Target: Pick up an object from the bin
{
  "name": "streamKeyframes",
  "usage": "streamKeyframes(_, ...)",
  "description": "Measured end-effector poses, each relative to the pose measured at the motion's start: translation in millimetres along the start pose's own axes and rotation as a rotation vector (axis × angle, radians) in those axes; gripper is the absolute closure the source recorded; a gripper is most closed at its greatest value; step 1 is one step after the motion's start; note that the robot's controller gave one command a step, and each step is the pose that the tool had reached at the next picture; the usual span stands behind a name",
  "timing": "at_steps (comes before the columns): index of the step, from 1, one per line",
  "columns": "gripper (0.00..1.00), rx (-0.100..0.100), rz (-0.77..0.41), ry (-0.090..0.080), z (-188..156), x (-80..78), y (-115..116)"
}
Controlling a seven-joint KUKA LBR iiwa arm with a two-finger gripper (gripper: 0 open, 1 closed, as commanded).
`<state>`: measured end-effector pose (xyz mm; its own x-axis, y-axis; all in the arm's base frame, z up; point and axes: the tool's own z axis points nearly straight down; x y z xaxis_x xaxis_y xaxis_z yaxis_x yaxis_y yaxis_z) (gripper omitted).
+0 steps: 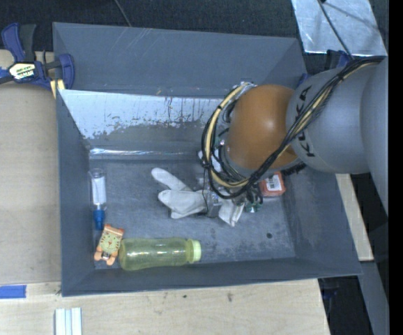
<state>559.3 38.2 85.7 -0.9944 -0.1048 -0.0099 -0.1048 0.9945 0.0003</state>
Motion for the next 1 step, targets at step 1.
streamKeyframes(1,1.00,0.001,0.002,0.006,-140.7,-27.0,-11.2)
